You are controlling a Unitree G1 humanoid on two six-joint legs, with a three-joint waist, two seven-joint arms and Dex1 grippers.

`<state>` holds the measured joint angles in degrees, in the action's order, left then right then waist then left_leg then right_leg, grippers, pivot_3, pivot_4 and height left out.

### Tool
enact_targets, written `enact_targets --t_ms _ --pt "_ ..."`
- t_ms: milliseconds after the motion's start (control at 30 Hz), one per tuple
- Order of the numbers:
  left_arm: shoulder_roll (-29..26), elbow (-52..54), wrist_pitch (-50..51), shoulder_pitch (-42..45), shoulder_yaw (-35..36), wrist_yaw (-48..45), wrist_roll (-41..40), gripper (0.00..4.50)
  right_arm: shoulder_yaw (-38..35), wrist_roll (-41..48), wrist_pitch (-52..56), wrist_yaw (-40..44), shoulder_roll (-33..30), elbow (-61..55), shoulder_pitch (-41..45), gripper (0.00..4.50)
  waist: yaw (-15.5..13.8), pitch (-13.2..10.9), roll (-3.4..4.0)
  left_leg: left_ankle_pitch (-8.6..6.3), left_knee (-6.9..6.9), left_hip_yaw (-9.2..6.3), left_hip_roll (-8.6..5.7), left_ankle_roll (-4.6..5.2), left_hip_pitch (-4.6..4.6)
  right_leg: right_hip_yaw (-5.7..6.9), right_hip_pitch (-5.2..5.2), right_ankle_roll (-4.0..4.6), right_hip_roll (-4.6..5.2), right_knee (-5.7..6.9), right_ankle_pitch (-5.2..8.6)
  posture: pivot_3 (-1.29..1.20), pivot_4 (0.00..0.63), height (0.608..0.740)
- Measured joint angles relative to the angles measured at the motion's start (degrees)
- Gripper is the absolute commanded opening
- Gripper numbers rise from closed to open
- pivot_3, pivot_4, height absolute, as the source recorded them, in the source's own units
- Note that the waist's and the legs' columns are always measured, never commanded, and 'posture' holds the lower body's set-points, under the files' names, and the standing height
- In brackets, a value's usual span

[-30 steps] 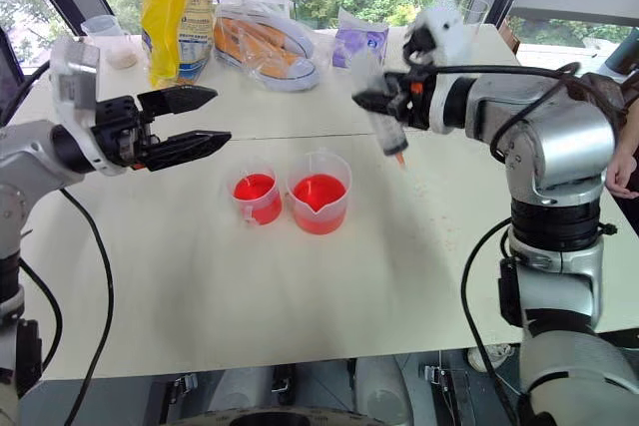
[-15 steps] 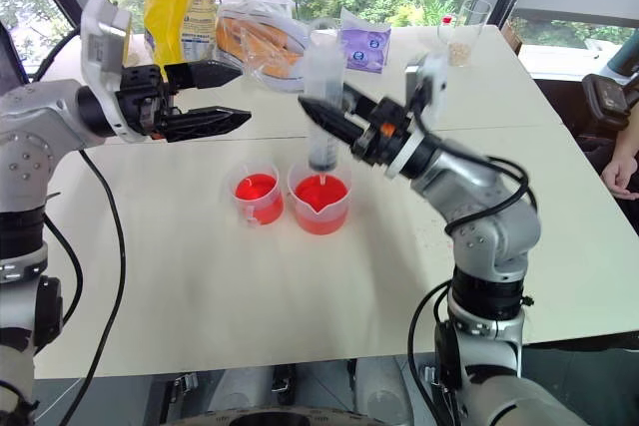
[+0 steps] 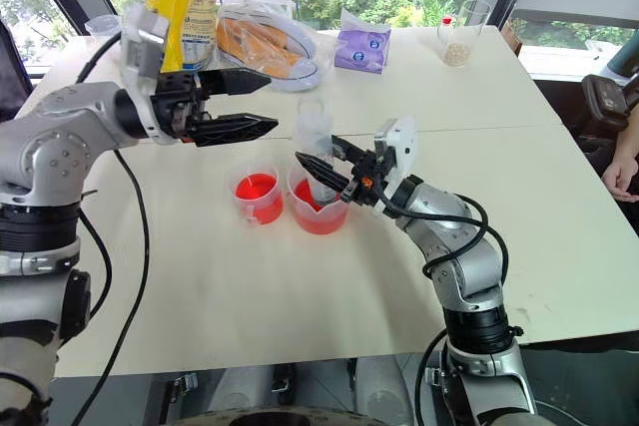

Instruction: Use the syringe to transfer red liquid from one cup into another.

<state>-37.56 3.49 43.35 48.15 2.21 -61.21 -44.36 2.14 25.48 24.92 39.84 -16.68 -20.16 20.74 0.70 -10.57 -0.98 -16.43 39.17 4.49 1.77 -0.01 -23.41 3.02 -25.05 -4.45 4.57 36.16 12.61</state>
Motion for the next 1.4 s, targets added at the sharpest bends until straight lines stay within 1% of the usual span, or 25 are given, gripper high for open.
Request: enact_targets --t_ms 367,733,833,1033,1067,1100,1400 --pt "5.1 -0.1 2.5 1.6 -1.4 0.4 -0.3 4.50 2.1 -2.2 -1.6 -0.1 -1.9 0.9 -0.3 1.42 0.0 0.0 0.00 0.00 0.01 -0.01 0.00 0.00 0.01 0.00 0.01 0.00 0.00 0.00 0.00 0.00 0.150 0.740" --pt "5.7 -1.0 2.7 1.4 -3.6 0.5 2.3 4.50 2.5 -2.2 -1.6 -0.6 -2.3 0.9 -0.4 1.42 0.0 0.0 0.00 0.00 0.01 -0.02 0.00 0.00 0.01 0.00 0.01 0.00 0.00 0.00 0.00 0.00 0.150 0.740" --pt "6.2 -1.1 2.7 1.3 -3.6 0.5 2.9 3.59 2.6 -2.2 -1.6 -0.7 -2.3 0.9 -0.4 1.42 0.0 0.0 0.00 0.00 0.01 -0.02 0.00 0.00 0.01 0.00 0.01 0.00 0.00 0.00 0.00 0.00 0.150 0.740" --pt "6.7 -1.2 2.8 1.0 -3.6 0.3 3.2 0.74 3.2 -2.2 -1.6 -0.8 -2.4 0.9 -0.3 1.42 0.0 0.0 0.00 0.00 0.01 -0.02 0.00 0.00 0.01 0.00 0.02 0.00 0.00 0.00 0.00 0.00 0.150 0.740" --pt "6.7 -1.2 2.8 0.8 -3.6 0.3 3.2 0.21 3.3 -2.2 -1.6 -0.9 -2.4 0.9 -0.3 1.42 0.0 0.0 0.00 0.00 0.01 -0.02 0.00 0.00 0.01 0.00 0.01 0.00 0.00 0.00 0.00 0.00 0.150 0.740" --pt "6.7 -1.2 2.8 0.7 -3.6 0.4 3.2 0.04 3.4 -2.2 -1.5 -0.8 -2.5 0.9 -0.3 1.42 0.0 0.0 0.00 0.00 0.01 -0.03 0.00 0.00 0.01 0.00 0.02 0.00 0.00 0.00 0.00 0.00 0.150 0.740" --pt "6.6 -1.3 2.8 0.9 -3.6 0.4 3.4 0.04 3.5 -2.1 -1.0 -1.0 -2.5 0.9 -0.1 1.42 0.0 0.0 0.00 0.00 0.01 -0.03 0.00 0.00 0.01 0.00 0.02 0.00 0.00 0.01 0.00 0.00 0.150 0.740"
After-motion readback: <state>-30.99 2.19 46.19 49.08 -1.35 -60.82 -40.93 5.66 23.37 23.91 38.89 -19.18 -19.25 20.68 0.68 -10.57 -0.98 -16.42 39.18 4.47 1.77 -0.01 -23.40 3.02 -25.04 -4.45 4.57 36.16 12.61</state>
